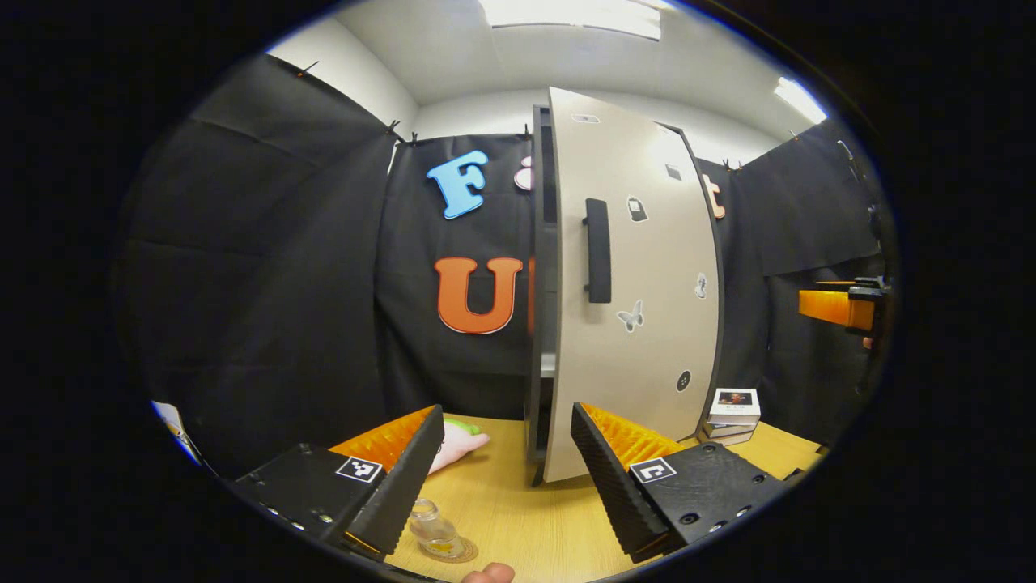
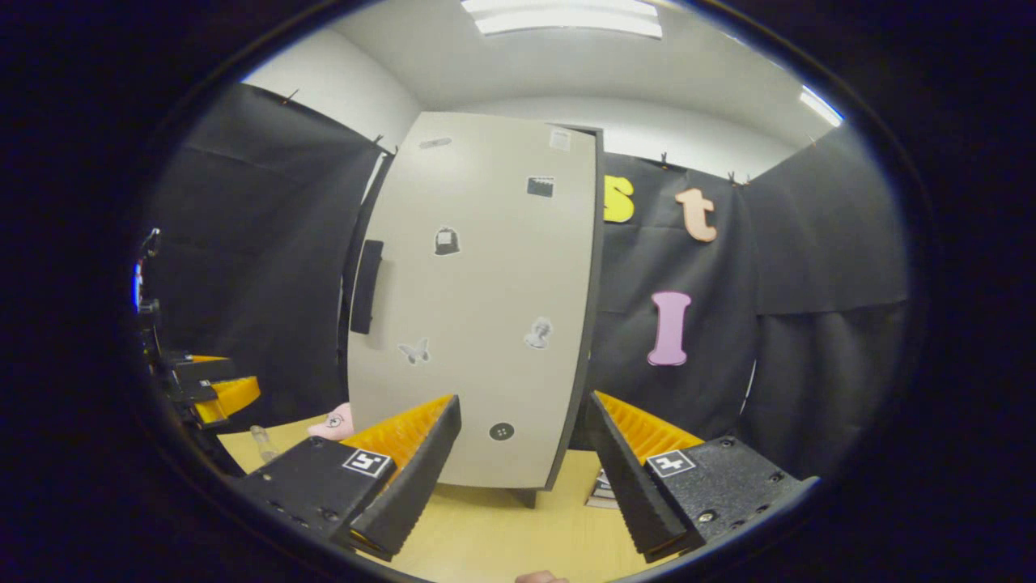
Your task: Open the cabinet door with the right hand, grasp the bottle in the cabinet with the left hand and place it on the coaster, then close the cabinet door with the right hand.
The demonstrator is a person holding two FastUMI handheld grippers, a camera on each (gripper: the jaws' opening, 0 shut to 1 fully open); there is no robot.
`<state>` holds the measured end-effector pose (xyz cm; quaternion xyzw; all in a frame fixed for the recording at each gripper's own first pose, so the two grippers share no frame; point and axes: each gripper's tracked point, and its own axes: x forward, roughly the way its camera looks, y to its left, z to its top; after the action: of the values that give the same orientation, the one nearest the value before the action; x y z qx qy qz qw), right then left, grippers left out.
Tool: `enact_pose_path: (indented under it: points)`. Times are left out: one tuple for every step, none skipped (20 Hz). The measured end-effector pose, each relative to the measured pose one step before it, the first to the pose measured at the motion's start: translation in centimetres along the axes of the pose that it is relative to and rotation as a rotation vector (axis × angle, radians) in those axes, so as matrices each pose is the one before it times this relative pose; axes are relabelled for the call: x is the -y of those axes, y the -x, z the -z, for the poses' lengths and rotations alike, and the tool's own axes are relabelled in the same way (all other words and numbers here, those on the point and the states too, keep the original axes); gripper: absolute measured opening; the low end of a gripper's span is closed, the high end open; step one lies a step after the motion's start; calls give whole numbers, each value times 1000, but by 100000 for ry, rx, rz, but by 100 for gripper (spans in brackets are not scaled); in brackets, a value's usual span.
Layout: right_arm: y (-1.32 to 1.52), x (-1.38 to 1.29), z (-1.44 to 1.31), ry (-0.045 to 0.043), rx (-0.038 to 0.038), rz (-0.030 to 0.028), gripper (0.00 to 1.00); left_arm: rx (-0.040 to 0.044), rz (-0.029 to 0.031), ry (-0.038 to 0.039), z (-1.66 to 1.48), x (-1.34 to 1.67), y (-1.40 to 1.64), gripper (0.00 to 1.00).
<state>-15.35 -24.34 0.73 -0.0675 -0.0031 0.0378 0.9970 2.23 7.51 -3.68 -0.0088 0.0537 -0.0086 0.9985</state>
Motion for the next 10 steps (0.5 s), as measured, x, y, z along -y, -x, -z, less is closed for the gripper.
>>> enact_pose_path:
  points:
    - [773,941,327,-1985,113,2431,99,619,1544,-444,-300,902,-44,95]
    - [585,1084,245,-1362,1031,2922,100,854,1585,-489,-238,811,-32,95]
    - [321,1077,324,-1192,414,3010,100,724,1456,-533,-167,840,-74,95]
    - [226,959,637,-1270,-1324,2381,99,169,1393,-133,-152,796,-129,95]
    - [491,669,515,-1360,-997,1240,99,-15,1570,216,-63,762,3,95]
    - [242,639,57,-1193,340,820,100,536,752,-50,-220,548,-35,95]
    - [325,629,-18,-717,821,1179,100,608,76,-439,-232,377,-17,95]
    - [408,676,61,-224,1016,1260,99,219,-280,-423,-64,274,32,95]
    - [259,489,7,161,701,1148,99,259,-382,-415,-20,260,113,95]
    - [249,603,-85,-137,835,1136,99,387,-416,-282,-144,314,56,95]
